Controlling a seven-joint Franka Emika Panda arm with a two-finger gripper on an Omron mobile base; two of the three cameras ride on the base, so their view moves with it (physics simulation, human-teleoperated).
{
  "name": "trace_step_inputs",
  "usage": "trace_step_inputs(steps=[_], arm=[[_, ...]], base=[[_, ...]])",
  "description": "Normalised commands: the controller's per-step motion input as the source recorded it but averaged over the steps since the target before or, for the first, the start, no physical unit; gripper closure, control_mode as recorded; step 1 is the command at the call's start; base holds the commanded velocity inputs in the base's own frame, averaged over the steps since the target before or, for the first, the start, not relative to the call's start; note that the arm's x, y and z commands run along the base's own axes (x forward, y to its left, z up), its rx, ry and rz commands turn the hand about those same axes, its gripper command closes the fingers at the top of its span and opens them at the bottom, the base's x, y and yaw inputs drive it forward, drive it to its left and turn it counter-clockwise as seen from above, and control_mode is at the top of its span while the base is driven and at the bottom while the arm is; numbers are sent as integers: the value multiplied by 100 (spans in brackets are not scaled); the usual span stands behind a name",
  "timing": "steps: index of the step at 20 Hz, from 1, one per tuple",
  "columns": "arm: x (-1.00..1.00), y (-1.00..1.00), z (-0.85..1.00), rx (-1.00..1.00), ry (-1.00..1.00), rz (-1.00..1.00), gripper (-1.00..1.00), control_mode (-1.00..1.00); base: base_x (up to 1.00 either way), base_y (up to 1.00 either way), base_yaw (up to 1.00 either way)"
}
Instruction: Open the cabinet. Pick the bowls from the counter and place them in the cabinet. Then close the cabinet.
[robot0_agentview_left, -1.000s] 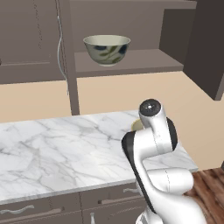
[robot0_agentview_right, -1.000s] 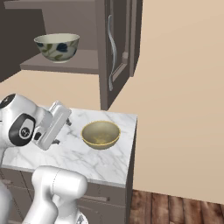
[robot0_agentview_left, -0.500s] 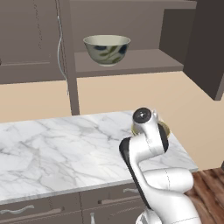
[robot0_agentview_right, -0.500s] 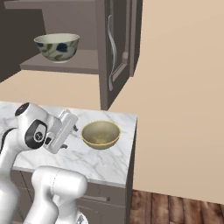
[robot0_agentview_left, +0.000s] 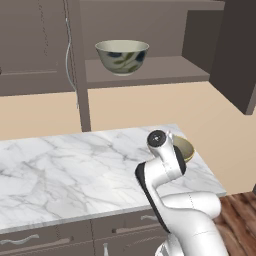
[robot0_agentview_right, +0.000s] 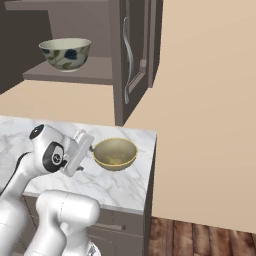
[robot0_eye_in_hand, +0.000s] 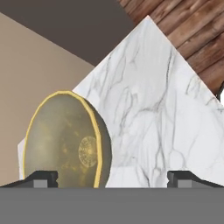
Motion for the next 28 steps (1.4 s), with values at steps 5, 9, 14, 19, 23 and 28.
trace_step_inputs(steps=[5,9,14,19,23,28], arm=[[28,0,-11,0,6,0,-100,-100],[34,0,-24,0,7,0,-100,-100],[30,0,-40,-3,0,0,-100,-100],[29,0,-18,0,-2,0,-100,-100],[20,0,-22,0,0,0,-100,-100],[14,0,-20,0,0,0,-100,-100]], base=[[0,0,0],[0,0,0],[0,0,0],[0,0,0],[0,0,0],[0,0,0]])
